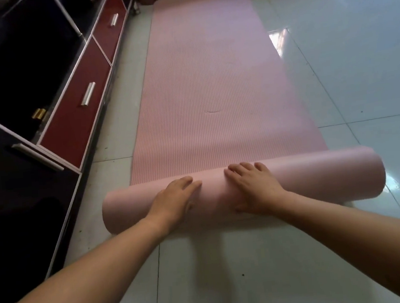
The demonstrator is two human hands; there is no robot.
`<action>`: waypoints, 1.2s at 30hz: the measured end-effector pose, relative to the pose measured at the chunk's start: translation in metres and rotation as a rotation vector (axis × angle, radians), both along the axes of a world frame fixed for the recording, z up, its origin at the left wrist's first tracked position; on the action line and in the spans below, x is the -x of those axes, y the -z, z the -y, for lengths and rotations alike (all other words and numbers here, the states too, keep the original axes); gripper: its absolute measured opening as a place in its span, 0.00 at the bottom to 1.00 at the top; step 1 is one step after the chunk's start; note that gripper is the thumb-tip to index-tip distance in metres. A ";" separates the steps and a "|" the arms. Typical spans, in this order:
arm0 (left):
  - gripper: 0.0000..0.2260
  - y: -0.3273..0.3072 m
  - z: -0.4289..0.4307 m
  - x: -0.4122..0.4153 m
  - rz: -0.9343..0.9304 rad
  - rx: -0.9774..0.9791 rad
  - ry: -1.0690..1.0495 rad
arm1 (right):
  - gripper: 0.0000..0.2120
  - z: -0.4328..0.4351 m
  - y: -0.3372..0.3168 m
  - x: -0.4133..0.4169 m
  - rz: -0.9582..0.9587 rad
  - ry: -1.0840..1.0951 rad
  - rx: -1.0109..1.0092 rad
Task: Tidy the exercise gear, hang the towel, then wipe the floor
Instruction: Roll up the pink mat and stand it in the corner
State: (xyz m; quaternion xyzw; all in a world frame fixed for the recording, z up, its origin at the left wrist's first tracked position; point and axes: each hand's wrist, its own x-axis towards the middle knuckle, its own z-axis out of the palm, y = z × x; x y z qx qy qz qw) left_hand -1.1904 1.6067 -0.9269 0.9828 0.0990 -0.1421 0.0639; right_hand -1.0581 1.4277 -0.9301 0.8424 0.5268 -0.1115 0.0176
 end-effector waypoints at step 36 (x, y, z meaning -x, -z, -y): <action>0.19 -0.005 -0.051 -0.092 -0.022 0.153 0.164 | 0.44 -0.039 -0.012 -0.024 0.035 0.221 0.200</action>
